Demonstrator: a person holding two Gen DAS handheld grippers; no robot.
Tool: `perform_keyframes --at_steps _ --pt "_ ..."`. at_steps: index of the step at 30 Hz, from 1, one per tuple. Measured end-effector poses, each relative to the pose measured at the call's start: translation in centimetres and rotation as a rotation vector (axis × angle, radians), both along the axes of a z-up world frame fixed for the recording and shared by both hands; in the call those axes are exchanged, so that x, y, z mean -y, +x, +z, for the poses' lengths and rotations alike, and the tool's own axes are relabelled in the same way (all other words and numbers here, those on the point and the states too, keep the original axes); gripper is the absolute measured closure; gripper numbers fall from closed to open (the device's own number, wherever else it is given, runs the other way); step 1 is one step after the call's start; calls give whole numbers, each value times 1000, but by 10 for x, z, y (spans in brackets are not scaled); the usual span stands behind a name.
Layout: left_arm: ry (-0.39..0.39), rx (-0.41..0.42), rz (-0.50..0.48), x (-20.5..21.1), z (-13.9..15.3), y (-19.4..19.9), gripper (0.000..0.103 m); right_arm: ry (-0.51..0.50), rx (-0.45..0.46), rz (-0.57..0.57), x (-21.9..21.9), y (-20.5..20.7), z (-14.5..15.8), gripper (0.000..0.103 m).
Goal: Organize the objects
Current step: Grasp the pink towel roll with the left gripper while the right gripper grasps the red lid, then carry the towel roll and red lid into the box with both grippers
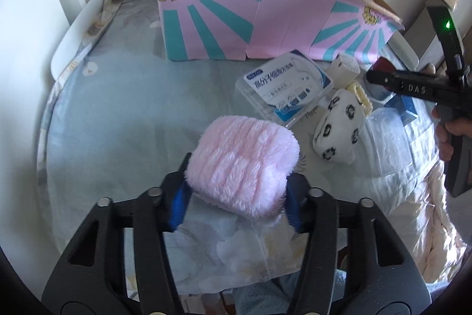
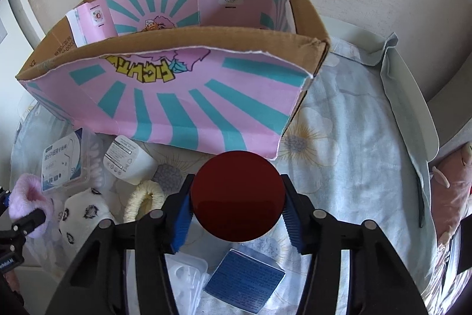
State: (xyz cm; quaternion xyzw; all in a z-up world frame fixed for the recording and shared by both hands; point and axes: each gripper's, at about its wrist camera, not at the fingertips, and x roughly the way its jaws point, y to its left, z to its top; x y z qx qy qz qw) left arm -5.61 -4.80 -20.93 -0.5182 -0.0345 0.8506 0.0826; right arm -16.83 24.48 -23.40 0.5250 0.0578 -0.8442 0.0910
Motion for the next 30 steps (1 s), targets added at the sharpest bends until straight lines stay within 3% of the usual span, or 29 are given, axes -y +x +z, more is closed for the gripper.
perform_keyframes --at_steps 8,14,22,25,30 --pt "17 -43 14 2 26 5 63 -23 -22 -23 -6 9 16 53" --pt "11 -99 52 2 68 4 63 -46 -55 -47 5 18 45 53" --pt "-51 -198 167 0 148 -1 63 -81 -145 -84 4 45 116 53" --pt "-139 -236 220 -3 176 -1 63 -99 -176 -100 7 57 143 53" --pt "-128 -282 229 -4 207 4 63 -112 -231 -99 14 78 180 53"
